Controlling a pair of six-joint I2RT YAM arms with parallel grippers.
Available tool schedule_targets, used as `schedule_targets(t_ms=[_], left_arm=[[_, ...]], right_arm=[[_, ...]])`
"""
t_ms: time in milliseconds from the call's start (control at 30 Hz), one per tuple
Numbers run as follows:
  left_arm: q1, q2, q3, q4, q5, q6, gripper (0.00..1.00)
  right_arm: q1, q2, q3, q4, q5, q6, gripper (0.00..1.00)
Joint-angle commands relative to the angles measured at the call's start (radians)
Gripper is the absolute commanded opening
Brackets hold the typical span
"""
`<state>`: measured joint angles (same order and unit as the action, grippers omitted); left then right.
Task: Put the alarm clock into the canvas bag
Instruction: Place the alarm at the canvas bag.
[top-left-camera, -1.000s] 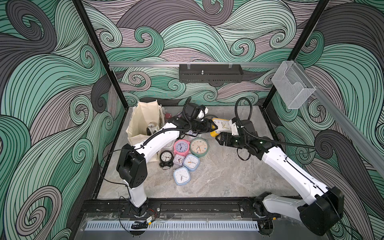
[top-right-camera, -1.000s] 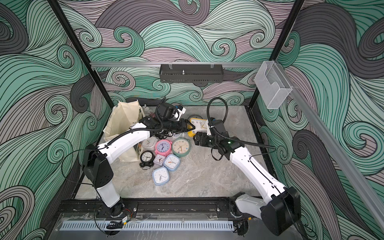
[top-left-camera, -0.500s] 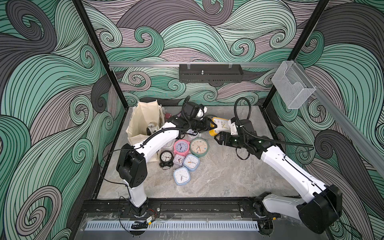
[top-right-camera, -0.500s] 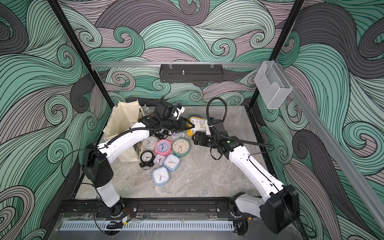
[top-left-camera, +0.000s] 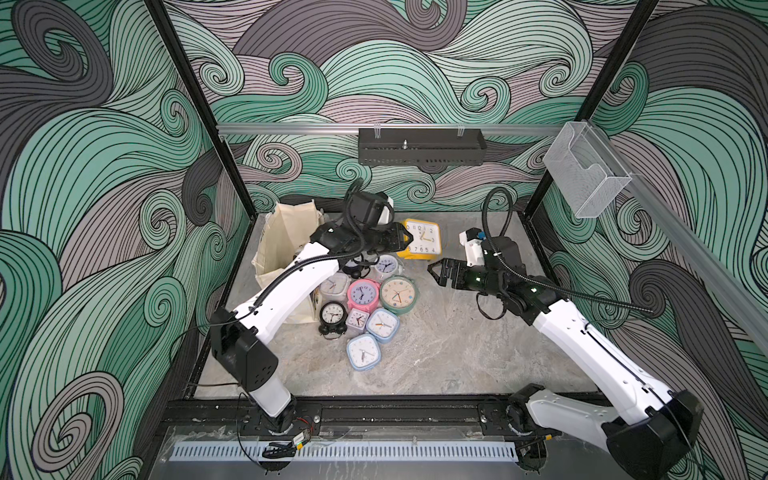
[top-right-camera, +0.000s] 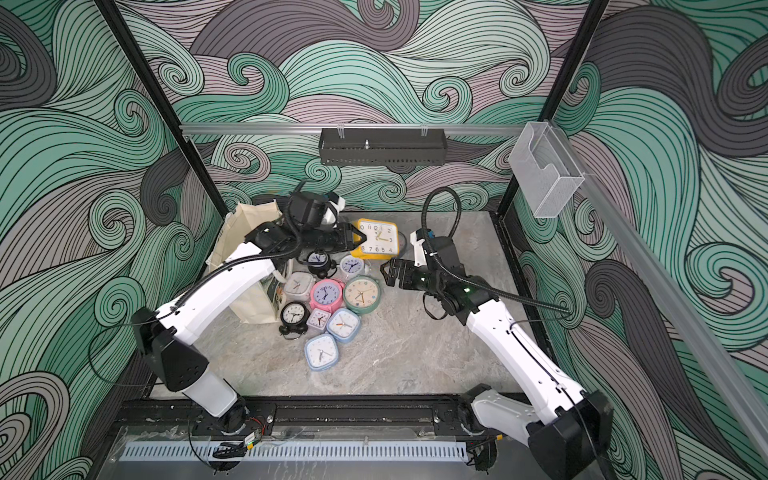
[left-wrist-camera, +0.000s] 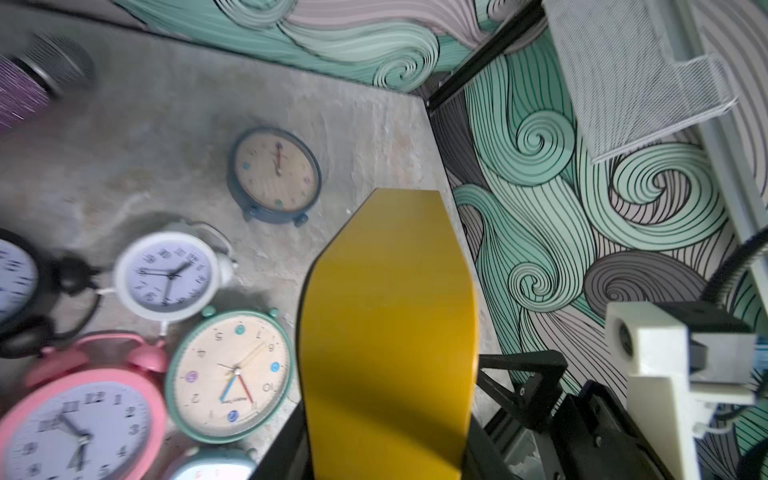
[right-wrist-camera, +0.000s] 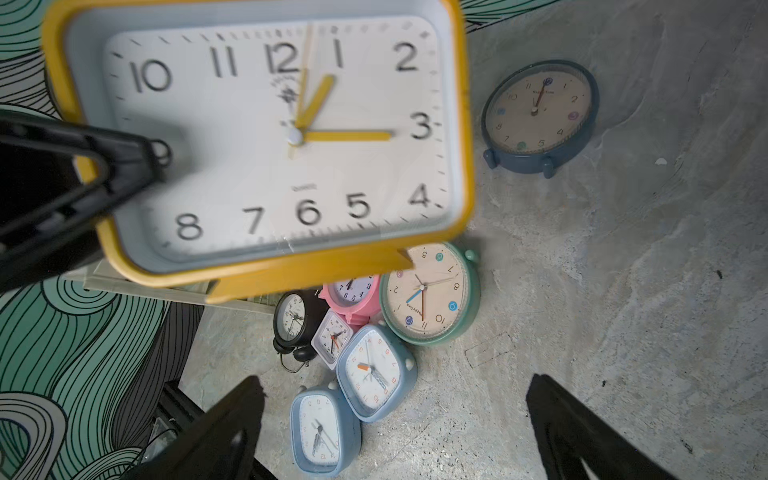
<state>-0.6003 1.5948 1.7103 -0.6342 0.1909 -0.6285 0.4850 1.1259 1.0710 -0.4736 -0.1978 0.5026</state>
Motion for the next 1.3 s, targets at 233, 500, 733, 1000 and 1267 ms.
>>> schedule_targets(t_ms=[233, 500, 733, 1000, 1267], left_arm=[[0.335, -0.403, -0.050, -0.163, -0.219, -0.100, 0.25], [0.558, -0.452, -0.156, -0.137, -0.197, -0.245, 0.25], [0.606, -0.415, -0.271, 0.007, -0.206, -0.291, 0.25], [0.616, -0.356, -0.341, 0.101, -0.240, -0.371, 0.23], [0.616, -0.305, -0.411, 0.182, -0.295, -0.464, 0.22]], right_arm=[[0.013, 0.013, -0.031, 0.085, -0.066, -0.026, 0.99], [0.049, 0.051, -0.048, 0.152, -0.148, -0.014, 0.99], [0.061, 0.029, -0.099, 0.181, -0.198, -0.018, 0.99], [0.062, 0.003, -0.142, 0.168, -0.205, -0.027, 0.99], [0.061, -0.021, -0.144, 0.141, -0.186, -0.045, 0.99]])
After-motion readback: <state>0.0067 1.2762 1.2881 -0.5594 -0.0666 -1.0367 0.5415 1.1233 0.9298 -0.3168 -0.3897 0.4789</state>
